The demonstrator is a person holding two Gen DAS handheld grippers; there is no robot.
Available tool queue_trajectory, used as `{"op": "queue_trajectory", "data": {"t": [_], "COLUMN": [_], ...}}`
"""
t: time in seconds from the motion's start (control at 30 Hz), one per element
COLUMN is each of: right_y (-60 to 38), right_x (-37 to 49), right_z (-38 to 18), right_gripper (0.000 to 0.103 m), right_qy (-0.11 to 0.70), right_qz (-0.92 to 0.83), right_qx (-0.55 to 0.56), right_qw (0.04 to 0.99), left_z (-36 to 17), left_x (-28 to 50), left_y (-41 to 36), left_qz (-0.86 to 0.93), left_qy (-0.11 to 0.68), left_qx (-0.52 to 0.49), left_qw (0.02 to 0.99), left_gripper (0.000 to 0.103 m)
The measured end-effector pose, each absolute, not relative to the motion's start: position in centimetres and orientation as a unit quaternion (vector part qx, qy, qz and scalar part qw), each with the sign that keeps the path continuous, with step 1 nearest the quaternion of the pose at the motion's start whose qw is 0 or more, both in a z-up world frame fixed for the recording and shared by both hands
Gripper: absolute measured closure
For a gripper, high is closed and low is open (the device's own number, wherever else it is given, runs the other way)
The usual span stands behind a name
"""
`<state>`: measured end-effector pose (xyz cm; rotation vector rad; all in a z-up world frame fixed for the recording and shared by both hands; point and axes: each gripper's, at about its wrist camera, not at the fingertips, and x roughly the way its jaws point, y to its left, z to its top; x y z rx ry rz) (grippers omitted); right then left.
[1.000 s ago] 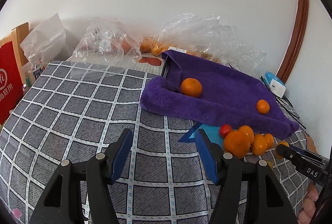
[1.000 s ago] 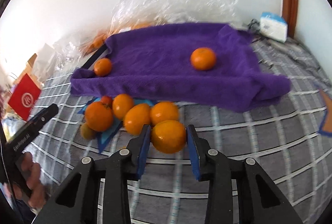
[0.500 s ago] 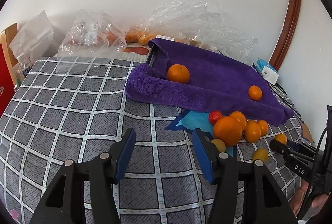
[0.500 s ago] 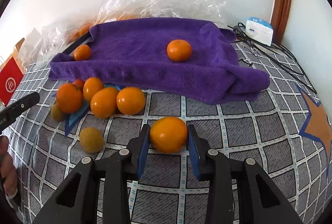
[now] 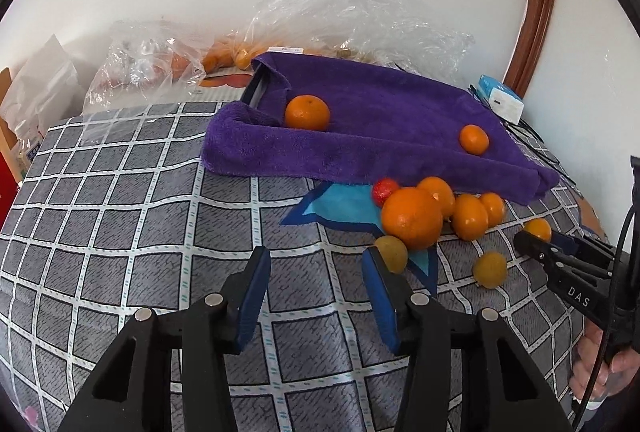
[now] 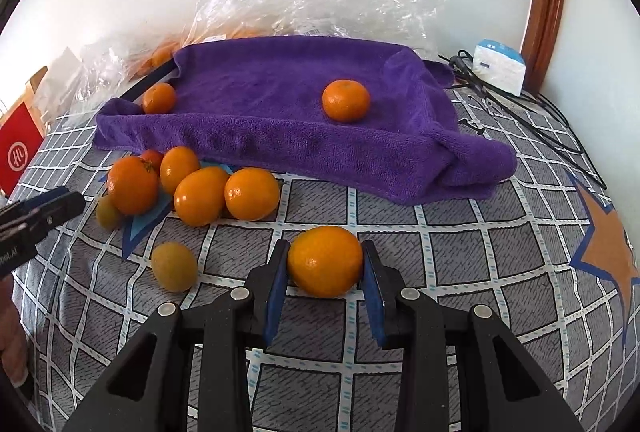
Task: Organize fruits
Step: 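Grasp a small yellow-green fruit with the left tool while the right tool holds its orange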
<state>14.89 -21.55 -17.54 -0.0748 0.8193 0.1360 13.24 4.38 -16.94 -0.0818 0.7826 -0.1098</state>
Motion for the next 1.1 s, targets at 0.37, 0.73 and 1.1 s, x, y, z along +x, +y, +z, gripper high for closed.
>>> {"op": "queue_trajectory", "data": {"t": [0.37,0.73,1.1], "right_y": [-21.4,-22.9,-22.2], "right_x": [14.9,15.1,15.4], "right_z": [-17.6,-17.5,-17.8], "right_gripper": [0.068,0.068,0.068], "right_qy": [0.4,0.401,0.411], "right_qz": [0.058,0.058,0.055], "right_qx": [-0.039,0.007,-0.009], "right_qw": [0.914,0.914,0.91], "left_z": [-16.6,-17.7,-17.7], "left_x": [14.2,15.2,15.5], "left_y": [1.4,1.4,6.4], "left_qz": [-0.083,-0.092,-0.007], "left_qy": [0.405,0.408,0.402], "left_qx": [-0.017,-0.016,-0.079], "left_qw": [0.911,0.908,0.912], "left_gripper": [0.057,0.08,0.08]}}
